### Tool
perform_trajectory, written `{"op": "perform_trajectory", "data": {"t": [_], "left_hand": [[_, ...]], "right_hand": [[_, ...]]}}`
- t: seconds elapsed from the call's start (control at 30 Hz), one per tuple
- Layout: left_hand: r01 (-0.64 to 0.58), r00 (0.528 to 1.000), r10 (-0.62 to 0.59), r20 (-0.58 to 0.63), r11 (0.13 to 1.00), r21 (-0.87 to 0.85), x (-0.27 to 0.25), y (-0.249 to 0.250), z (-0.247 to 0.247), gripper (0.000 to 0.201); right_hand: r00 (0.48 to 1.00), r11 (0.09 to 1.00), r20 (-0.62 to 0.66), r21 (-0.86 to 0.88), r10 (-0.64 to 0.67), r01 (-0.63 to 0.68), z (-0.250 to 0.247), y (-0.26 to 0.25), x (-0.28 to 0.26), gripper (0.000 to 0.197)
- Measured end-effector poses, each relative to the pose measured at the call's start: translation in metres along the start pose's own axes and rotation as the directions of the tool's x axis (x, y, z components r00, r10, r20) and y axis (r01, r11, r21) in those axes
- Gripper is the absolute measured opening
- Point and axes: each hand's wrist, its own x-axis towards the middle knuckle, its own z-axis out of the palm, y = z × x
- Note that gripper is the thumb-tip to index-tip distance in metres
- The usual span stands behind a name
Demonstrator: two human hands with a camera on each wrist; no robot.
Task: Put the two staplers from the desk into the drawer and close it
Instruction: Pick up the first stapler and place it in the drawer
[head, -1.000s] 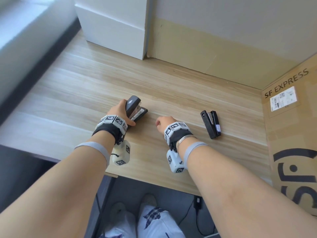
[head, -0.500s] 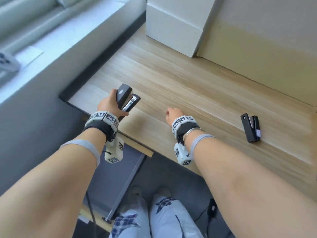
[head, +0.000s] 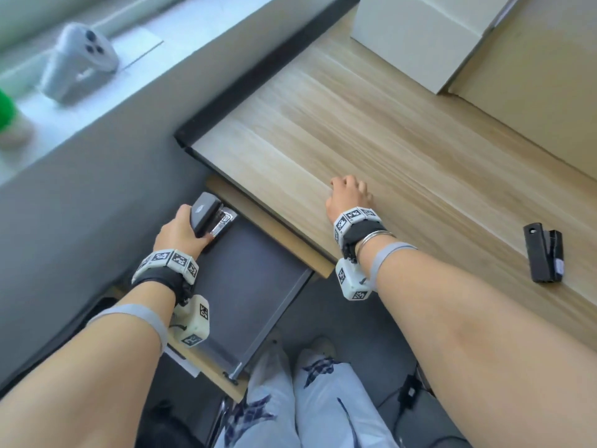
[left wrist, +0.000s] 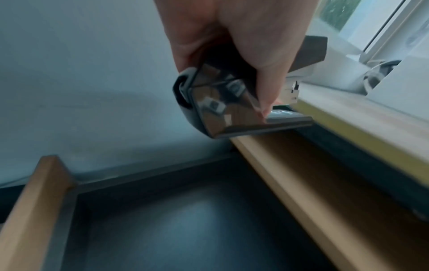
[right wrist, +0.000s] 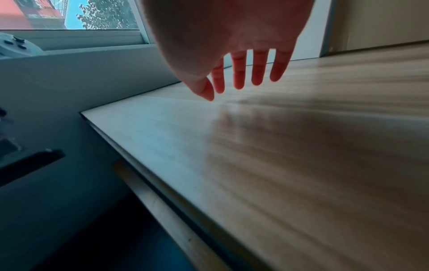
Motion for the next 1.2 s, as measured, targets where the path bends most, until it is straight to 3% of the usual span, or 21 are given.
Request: {"op": "perform_trajectory", "data": {"t": [0.27,0.47,0.87,1.2], "left_hand": [[0.099,0.988,-0.106,0.113,0.993,0.069,0.022,-0.041,0.062,0.04],[0.097,0.975,-0.127,0.184,0.982,0.164,0.049,-0.054,0.094,0.034],[0.232,0.944,-0.263,0.199,0.958,0.167,0.092,-0.073,0.136,0.034],[0.257,0.928,-0.3,0.22,0.945,0.202,0.096,-0.079,0.157,0.037]], "right_hand": [[0.988,0.996,-0.142,0.077,0.058,-0.048,0.03,-0.005,0.006,0.049],[0.969,0.984,-0.216,0.155,0.124,-0.091,0.038,-0.008,0.019,0.048],[0.968,0.986,-0.208,0.116,0.143,-0.121,0.047,-0.011,0.023,0.05],[0.962,0.986,-0.236,0.123,0.136,-0.109,0.047,-0.012,0.023,0.051]]}}
